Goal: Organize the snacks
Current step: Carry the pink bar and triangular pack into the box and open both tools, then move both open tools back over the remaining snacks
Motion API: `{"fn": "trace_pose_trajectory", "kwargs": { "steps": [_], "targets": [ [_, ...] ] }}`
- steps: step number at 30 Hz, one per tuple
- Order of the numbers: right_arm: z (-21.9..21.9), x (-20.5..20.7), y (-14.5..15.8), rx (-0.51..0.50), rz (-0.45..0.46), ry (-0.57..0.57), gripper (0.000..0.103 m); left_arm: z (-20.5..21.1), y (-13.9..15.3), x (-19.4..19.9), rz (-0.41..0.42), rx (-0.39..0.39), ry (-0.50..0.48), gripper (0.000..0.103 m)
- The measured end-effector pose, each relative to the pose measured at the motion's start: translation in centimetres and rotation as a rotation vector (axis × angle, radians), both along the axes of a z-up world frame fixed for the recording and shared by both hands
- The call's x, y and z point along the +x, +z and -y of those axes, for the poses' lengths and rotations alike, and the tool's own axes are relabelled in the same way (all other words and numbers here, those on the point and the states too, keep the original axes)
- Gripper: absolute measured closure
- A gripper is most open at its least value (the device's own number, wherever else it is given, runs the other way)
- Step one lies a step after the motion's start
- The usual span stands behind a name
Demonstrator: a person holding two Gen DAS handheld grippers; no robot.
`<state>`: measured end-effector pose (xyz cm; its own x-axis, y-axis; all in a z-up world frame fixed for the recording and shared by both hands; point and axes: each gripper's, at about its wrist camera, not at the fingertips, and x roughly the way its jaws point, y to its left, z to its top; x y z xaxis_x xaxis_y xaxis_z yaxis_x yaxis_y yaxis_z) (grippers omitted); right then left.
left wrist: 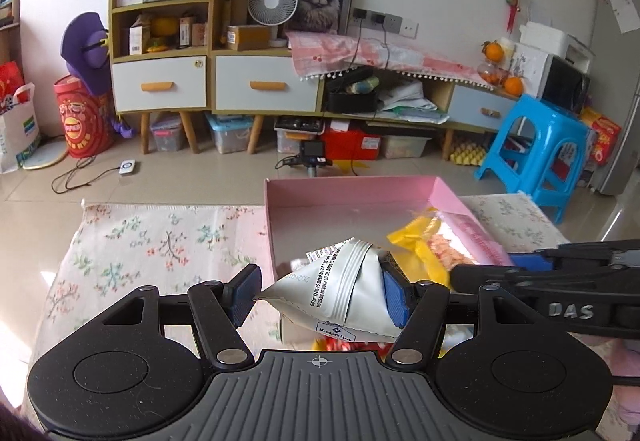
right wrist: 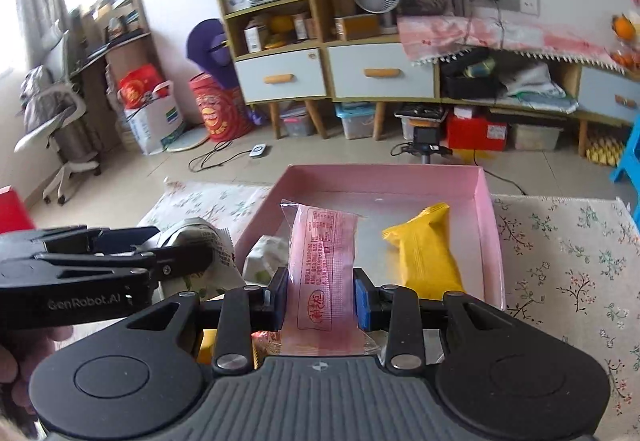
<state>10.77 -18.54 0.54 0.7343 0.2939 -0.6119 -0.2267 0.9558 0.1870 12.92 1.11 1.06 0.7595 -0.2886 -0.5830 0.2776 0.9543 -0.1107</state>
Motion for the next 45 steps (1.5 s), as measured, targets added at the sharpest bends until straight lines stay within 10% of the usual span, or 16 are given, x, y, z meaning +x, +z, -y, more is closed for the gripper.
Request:
{"fn": "trace_pose_trajectory", "kwargs": {
  "steps": [25, 30, 45],
  "targets": [
    [1.5, 5.4, -3.5, 0.098, -0.042, -0.052, 0.077, 3.7, -4.8, 9.3, 0.009, 0.092, 0.075, 0.037],
    [1.6, 5.3, -3.0, 0.087, -0.027, -0.063, 0.052, 3.6, -4.5, 9.0, 0.059, 0.103, 0.068, 0.021],
    [0.7, 2.4, -0.1, -0.006, -0.006, -0.042, 0.028, 2.7, -1.1, 5.3, 0.064, 0.082, 0.055, 0.012]
  ]
}}
